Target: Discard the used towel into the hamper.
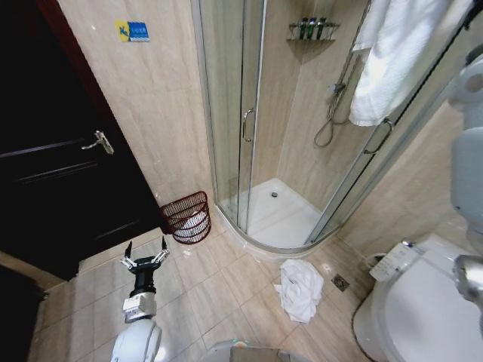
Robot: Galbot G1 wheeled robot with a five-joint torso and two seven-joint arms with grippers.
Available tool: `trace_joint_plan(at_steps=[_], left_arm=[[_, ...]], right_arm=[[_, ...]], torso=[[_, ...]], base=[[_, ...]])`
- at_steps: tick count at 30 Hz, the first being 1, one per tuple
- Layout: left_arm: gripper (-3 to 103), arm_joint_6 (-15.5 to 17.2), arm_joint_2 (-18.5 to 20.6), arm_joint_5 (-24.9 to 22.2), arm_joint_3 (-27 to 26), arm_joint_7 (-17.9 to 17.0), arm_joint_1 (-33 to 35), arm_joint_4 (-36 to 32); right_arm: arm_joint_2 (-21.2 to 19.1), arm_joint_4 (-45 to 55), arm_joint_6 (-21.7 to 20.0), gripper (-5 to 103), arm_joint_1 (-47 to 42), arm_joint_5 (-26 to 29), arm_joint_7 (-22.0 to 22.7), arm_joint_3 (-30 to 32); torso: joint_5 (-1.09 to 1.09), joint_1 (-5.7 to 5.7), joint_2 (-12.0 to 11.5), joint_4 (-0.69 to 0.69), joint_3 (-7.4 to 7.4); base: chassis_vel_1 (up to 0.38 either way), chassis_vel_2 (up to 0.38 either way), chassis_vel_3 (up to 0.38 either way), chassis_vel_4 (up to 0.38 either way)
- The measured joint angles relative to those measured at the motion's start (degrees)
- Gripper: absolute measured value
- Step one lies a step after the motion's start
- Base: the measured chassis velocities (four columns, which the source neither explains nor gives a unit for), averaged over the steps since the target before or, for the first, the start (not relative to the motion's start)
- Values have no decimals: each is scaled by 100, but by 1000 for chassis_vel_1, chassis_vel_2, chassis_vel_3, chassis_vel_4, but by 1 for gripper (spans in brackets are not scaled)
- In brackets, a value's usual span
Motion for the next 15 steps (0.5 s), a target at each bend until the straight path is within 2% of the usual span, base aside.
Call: trace_joint_plan(at_steps=[1, 2, 3, 5, 7, 9, 10, 12, 13, 15], left_arm=[[100, 0, 0, 0, 0, 0, 0, 0], [100, -32, -6, 0, -34, 0, 25, -1], [100, -86, -11, -1, -96, -1, 62, -1], [100, -125, -15, -13, -144, 0, 89, -1], [100, -140, -18, -21, -161, 1, 96, -1], [100, -171, -21, -30, -205, 3, 107, -1], [100, -171, -21, -30, -205, 3, 107, -1], [100, -201, -24, -40, -247, 28, 134, -13], [100, -201, -24, -40, -247, 28, 134, -13], [100, -232, -32, -50, -276, 53, 159, -16]], right_arm=[[0, 0, 0, 88, 0, 0, 0, 0], [-10, 0, 10, 84, -54, 15, -16, 23], [-34, 11, 11, 73, -113, 36, -29, 54], [-39, 13, 12, 61, -130, 60, -30, 71], [-36, 15, 12, 61, -136, 66, -30, 81], [-22, 27, 12, 50, -160, 80, -30, 98], [-22, 27, 12, 50, -160, 80, -30, 98], [-7, 39, 12, 39, -203, 88, -30, 113], [-7, 39, 12, 39, -203, 88, -30, 113], [6, 43, 12, 29, -242, 91, -30, 137]], torso=[[0, 0, 0, 0, 0], [0, 0, 0, 0, 0], [3, 0, 0, -1, 0], [1, 0, 0, -1, 0], [0, 0, 0, -1, 0], [0, 0, 0, 0, 0], [0, 0, 0, 0, 0], [0, 0, 0, -1, 0], [0, 0, 0, -1, 0], [0, 0, 0, 0, 0]], base=[[0, 0, 0, 0], [0, 0, 0, 0], [0, 0, 0, 0], [0, 0, 0, 0], [0, 0, 0, 0], [0, 0, 0, 0], [0, 0, 0, 0], [0, 0, 0, 0], [0, 0, 0, 0], [0, 0, 0, 0]])
